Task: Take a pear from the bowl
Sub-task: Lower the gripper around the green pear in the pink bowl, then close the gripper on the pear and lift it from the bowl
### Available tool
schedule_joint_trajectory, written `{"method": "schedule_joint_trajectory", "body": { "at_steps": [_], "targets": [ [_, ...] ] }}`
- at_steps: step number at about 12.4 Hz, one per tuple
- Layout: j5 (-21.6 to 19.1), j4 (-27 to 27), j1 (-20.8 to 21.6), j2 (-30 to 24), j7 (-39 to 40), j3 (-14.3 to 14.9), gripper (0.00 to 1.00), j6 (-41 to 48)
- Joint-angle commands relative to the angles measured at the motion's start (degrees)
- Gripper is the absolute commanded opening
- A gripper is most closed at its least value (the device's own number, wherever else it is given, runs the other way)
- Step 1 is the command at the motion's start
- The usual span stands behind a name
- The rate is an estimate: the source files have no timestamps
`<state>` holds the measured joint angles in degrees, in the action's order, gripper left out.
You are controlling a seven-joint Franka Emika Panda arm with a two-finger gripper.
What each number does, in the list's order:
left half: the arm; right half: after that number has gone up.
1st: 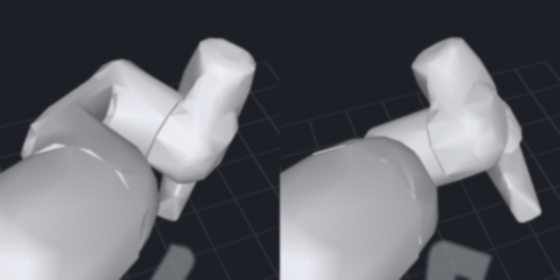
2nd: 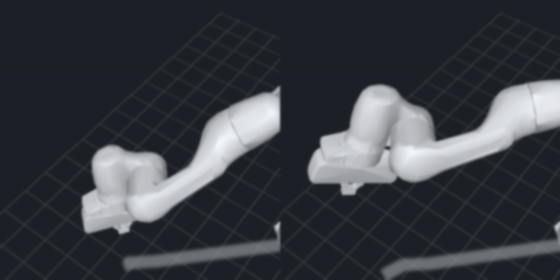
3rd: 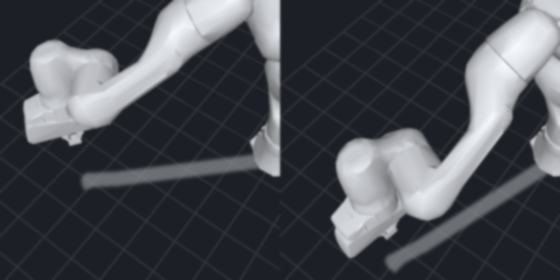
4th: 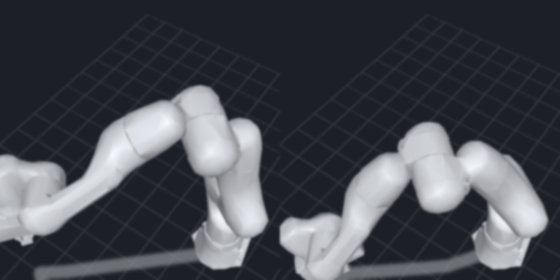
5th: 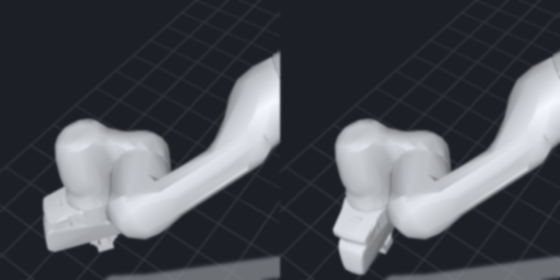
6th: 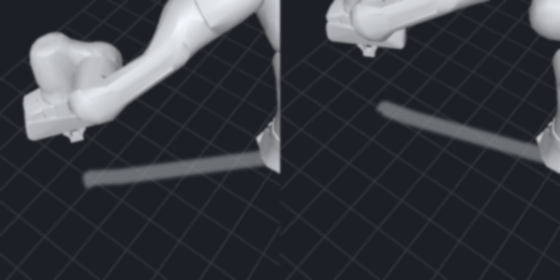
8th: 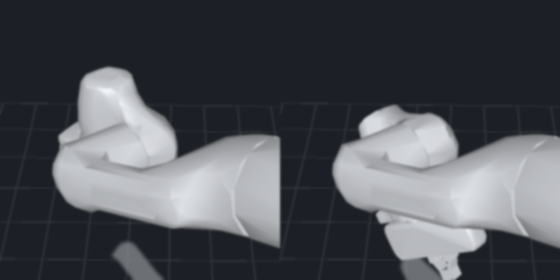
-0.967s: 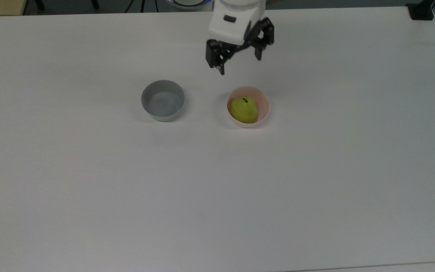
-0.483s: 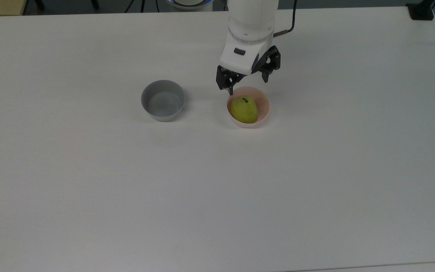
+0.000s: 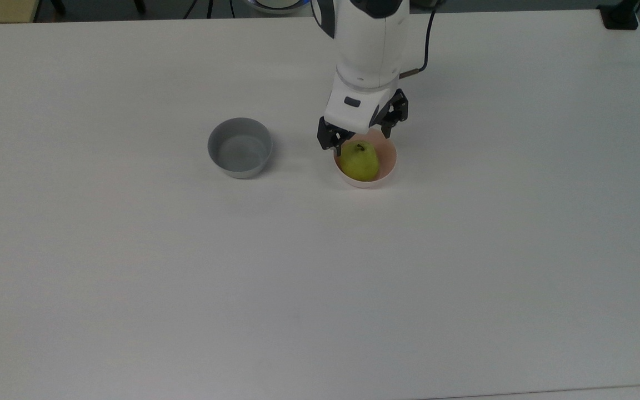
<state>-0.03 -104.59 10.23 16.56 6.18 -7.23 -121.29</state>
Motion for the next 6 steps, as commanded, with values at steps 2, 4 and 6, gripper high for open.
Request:
{"method": "schedule_joint_trajectory", "body": {
  "at_steps": [2,4,6],
  "targets": [
    [3.18,-0.62,1.54,2.59,-1.17,0.38,0.99,-3.07],
    [3.19,-0.7,1.54,3.21,-1.17,0.38,0.71,-4.39],
    [3.19,-0.7,1.37,3.3,-1.26,0.38,0.08,-4.48]
  ]
}}
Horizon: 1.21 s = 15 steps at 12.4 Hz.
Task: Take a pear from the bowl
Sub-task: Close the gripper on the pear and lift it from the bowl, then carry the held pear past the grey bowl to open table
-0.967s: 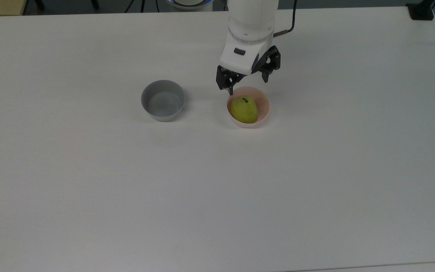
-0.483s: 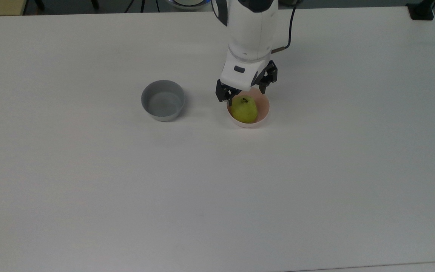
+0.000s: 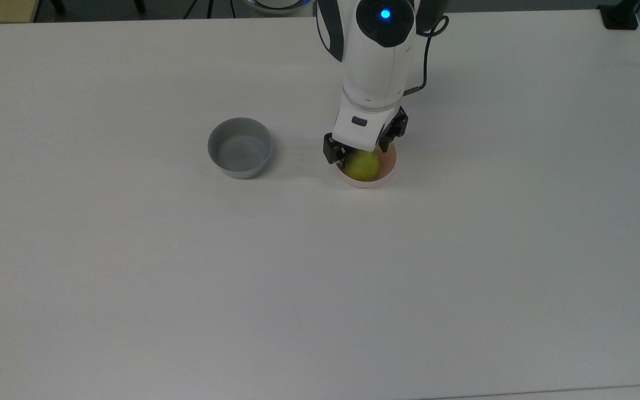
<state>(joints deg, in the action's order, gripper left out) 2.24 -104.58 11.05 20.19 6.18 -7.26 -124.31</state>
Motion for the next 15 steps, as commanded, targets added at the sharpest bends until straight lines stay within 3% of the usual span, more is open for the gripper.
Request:
{"method": "schedule_joint_trajectory", "body": {
  "at_steps": [1,11,15],
  "targets": [
    [0.92,-0.71,0.47,-0.33,-1.17,0.41,0.01,-1.37],
    [0.39,2.35,-1.2,-5.42,-1.26,0.41,0.0,6.95],
    [0.3,5.44,-5.06,-9.72,-0.29,0.49,0.0,11.1]
  ]
}}
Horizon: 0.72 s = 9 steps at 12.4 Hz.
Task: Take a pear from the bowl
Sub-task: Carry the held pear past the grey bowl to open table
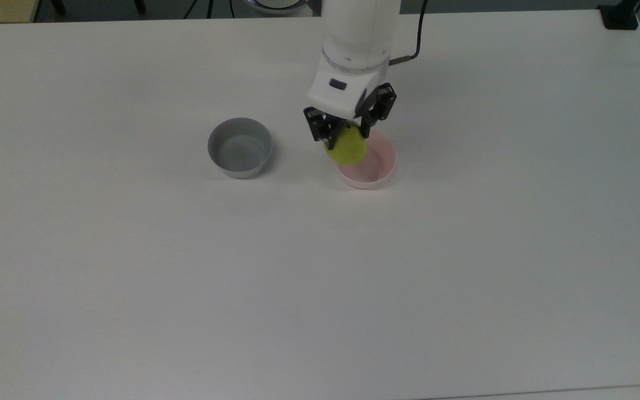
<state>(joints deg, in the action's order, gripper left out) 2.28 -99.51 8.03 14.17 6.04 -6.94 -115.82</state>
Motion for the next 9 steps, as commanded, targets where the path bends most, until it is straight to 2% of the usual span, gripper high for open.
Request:
{"method": "schedule_joint_trajectory", "body": {
  "at_steps": [1,6,9],
  "targets": [
    [0.27,1.5,-3.35,-4.67,0.29,0.26,0.0,3.92],
    [0.27,8.28,-11.26,-6.7,4.5,0.35,0.0,13.24],
    [-0.6,14.59,-15.22,-6.7,4.95,1.31,0.0,19.12]
  ]
}}
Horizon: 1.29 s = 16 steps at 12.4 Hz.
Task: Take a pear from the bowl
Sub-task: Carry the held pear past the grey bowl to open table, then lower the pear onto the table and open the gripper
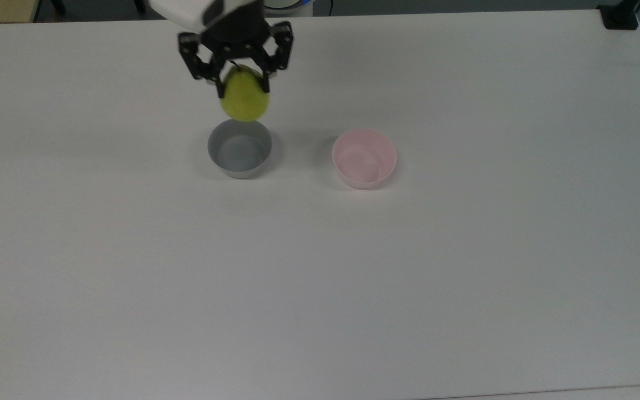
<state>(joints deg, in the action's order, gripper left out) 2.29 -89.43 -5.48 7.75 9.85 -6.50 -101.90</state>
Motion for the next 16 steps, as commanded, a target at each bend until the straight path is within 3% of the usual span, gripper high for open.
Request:
{"method": "schedule_joint_trajectory", "body": {
  "at_steps": [1,3,6,8,12,16],
  "targets": [
    [-0.96,4.79,-3.03,-0.28,1.14,0.97,0.0,5.48],
    [-1.05,4.62,-5.75,-0.37,3.75,1.05,0.0,5.48],
    [-2.72,3.21,-7.87,-0.28,18.51,6.4,0.0,4.7],
    [-2.9,2.51,-9.54,0.25,22.92,7.29,0.0,2.77],
    [-2.46,-5.3,-10.86,1.82,23.9,9.22,0.0,-10.39],
    [-2.81,-6.11,-10.95,8.23,23.73,11.16,0.0,-15.95]
  ]
}}
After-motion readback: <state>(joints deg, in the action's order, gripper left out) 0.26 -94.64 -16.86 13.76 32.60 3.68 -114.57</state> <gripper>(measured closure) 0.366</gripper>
